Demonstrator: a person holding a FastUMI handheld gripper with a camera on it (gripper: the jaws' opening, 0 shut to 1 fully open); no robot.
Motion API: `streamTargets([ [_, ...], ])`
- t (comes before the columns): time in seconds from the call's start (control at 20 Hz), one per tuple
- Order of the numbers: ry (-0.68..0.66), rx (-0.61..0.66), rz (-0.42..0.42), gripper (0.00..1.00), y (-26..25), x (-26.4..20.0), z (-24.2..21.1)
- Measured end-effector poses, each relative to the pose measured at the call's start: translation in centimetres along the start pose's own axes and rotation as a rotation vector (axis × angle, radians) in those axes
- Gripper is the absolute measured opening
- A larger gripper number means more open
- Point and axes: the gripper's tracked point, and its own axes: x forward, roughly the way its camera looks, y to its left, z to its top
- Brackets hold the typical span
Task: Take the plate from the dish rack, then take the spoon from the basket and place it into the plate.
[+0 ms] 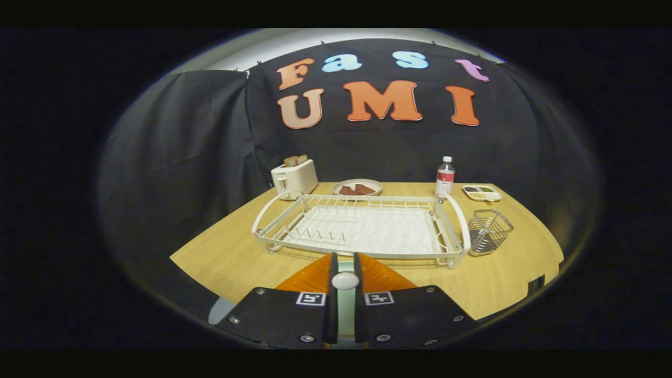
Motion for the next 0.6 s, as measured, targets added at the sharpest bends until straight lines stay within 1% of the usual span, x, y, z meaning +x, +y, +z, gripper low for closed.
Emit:
streamTargets([
  [0.15, 0.012, 0.002, 0.034, 0.13, 1.1, 1.3, -1.2],
  [0.3, 0.018, 0.001, 0.045, 0.12, 1.6, 2.2, -1.9],
  [0.4, 0.049, -0.010, 0.032, 0.16, 1.3, 2.4, -2.8],
  [0.6, 0.118, 0.011, 0.026, 0.23, 0.6, 2.8, -4.0],
])
